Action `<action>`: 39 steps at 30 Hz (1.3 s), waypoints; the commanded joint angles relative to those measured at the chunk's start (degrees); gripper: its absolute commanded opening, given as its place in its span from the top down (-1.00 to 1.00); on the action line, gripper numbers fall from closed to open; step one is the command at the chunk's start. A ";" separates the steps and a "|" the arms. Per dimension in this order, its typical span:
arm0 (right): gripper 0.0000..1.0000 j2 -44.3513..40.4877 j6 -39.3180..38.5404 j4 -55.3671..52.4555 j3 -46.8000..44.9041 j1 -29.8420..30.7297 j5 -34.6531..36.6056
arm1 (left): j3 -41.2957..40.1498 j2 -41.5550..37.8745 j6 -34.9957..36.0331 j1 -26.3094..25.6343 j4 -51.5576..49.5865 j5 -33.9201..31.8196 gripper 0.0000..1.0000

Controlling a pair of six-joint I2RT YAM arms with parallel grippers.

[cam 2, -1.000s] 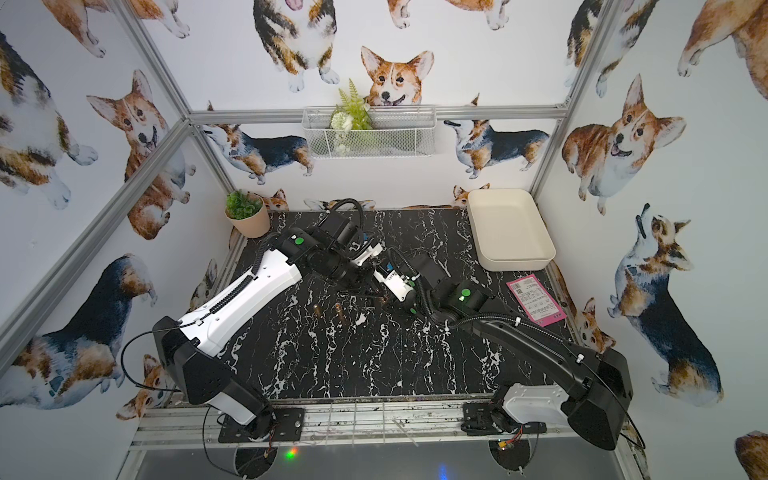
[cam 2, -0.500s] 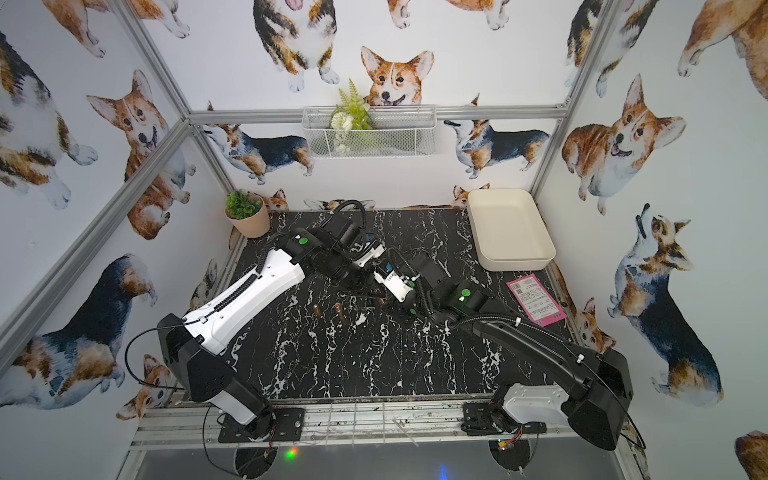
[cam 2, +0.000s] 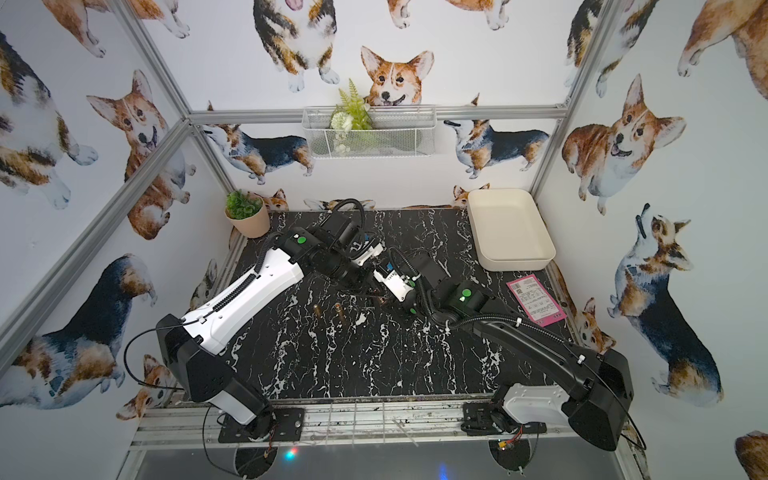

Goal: Open the lipstick cap
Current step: Place the lipstick at the center of the board.

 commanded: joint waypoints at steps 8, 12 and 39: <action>0.11 -1.34 -1.16 0.84 -0.32 0.10 2.40 | 3.07 0.99 1.83 -0.31 -2.40 -1.96 0.62; 0.05 -3.68 -0.96 -0.67 -1.08 0.06 3.91 | 4.40 1.35 1.68 -0.14 -2.75 -5.19 0.62; -0.05 -26.66 10.16 -10.26 -4.59 -4.45 27.16 | -12.67 15.10 2.62 -6.59 32.67 -37.87 0.58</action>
